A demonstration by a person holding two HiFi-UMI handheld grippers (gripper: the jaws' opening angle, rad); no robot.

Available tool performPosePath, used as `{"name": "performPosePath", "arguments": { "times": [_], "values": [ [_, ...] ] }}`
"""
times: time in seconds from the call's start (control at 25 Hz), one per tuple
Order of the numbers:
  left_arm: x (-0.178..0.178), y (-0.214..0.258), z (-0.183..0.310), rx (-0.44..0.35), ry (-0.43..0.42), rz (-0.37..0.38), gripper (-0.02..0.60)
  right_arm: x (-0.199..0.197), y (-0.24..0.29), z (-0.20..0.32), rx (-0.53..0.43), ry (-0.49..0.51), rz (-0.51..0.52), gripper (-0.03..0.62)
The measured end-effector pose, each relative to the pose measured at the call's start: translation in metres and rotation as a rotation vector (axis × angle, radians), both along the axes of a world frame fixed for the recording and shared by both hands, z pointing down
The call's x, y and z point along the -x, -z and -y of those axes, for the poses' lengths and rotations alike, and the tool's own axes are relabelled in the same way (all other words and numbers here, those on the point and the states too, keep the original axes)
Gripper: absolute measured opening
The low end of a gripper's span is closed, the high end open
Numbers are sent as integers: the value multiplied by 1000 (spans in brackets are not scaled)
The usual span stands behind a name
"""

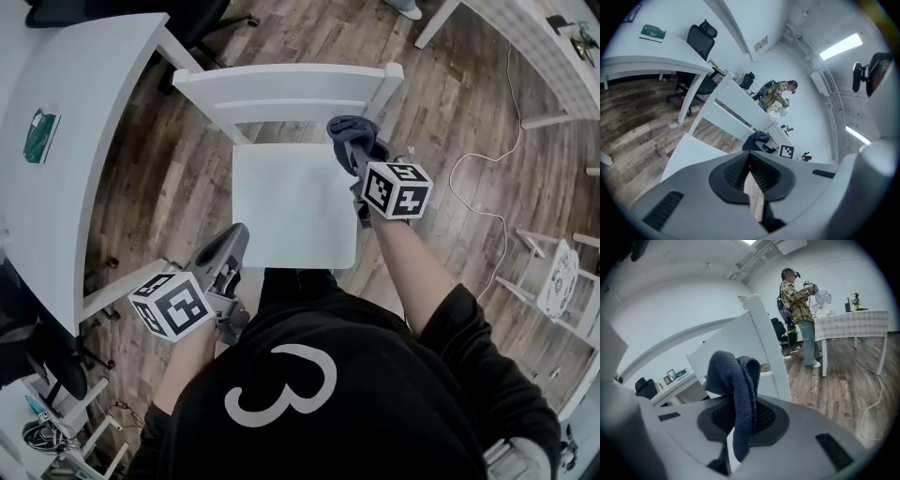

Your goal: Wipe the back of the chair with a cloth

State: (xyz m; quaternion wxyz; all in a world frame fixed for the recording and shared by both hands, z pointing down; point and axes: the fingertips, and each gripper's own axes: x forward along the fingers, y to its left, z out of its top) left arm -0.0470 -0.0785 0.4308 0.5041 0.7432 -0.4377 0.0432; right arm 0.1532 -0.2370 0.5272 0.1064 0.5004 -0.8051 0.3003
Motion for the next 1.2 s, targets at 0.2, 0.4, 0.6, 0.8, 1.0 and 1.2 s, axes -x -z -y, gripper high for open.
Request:
{"name": "performPosePath", "arguments": {
  "times": [0.2,0.4,0.6,0.8,1.0,1.2],
  "values": [
    [-18,28,-10,-58,-6,-91,14,12,42,-52,19,207,133,51],
    [-49,45,-13,-94,-111,-106,14,-3,98,-109,-19,287,257,51],
    [-84,68,-28,-181,-252,-52,14,-20,149,-171,-72,325,351,51],
    [-93,103,-75,-308,-377,-4,14,-18,195,-232,-145,335,412,51],
    [-78,149,-138,-404,-422,-28,14,11,248,-307,-226,375,443,51],
    [-39,194,-211,-521,-413,-33,14,52,292,-385,-312,400,441,51]
  ]
}}
